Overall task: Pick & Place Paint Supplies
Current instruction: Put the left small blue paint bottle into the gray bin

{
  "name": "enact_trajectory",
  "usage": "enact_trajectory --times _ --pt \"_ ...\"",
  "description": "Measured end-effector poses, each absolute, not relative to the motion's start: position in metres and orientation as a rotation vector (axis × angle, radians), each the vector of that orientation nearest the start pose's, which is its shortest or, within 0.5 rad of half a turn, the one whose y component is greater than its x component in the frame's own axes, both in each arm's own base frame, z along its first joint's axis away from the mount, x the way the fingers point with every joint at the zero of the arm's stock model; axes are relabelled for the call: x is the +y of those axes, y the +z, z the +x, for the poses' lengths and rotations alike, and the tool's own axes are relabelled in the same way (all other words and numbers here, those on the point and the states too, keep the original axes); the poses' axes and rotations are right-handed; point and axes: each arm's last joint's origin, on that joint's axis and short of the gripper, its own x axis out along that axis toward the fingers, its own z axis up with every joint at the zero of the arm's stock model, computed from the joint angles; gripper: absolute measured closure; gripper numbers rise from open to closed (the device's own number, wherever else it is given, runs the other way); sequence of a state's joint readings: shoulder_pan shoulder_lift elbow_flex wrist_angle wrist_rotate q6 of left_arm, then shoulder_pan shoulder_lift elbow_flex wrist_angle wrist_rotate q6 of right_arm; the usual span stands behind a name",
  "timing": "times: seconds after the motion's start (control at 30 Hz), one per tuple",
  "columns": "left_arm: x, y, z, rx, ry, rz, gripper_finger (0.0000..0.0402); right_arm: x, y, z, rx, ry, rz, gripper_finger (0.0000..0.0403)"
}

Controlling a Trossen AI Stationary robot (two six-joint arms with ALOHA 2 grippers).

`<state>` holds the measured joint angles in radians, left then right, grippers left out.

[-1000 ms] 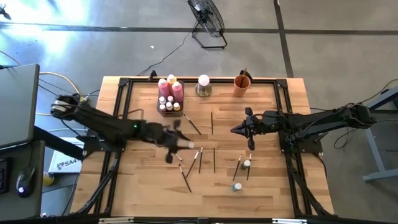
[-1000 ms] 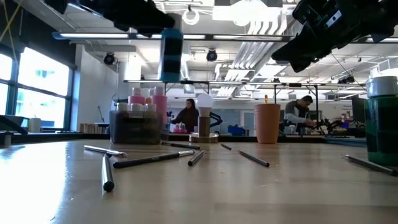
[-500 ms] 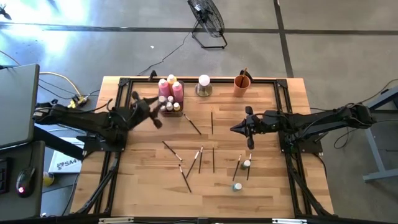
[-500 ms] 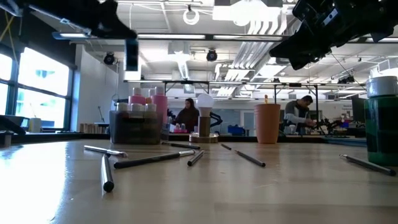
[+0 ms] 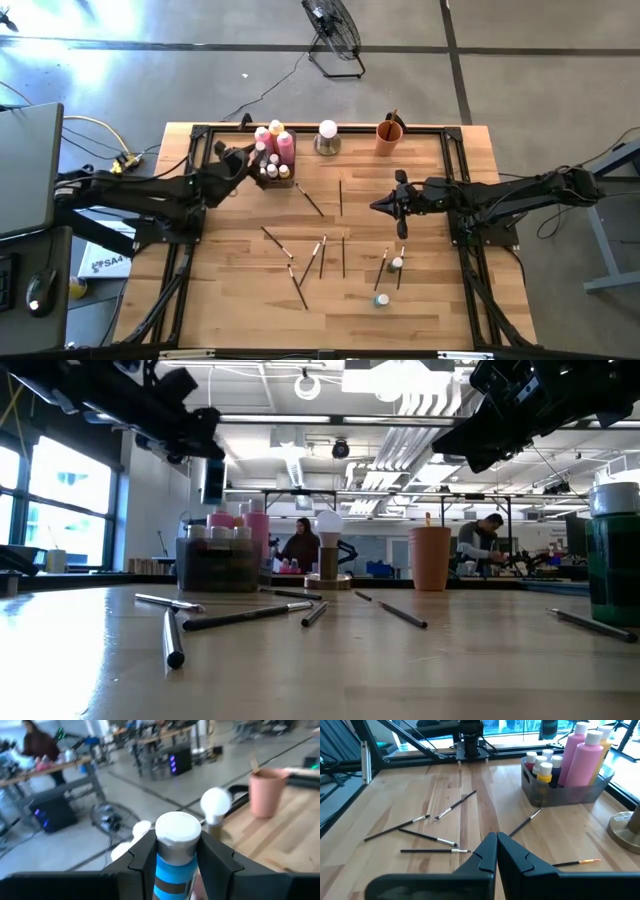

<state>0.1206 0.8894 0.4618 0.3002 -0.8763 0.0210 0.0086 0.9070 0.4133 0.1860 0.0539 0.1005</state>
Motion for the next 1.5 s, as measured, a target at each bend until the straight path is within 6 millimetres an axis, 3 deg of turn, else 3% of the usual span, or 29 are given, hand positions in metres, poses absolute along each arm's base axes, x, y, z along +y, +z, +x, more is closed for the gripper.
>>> enact_trajectory --times 0.53,1.5 --pt "0.096 0.226 0.200 0.126 1.075 -0.060 0.0288 0.000 0.219 0.194 0.306 -0.060 0.090 0.0399" --pt "0.108 0.172 0.219 0.241 1.244 -0.175 0.0288 0.000 0.219 0.194 0.307 -0.059 0.090 0.0399"
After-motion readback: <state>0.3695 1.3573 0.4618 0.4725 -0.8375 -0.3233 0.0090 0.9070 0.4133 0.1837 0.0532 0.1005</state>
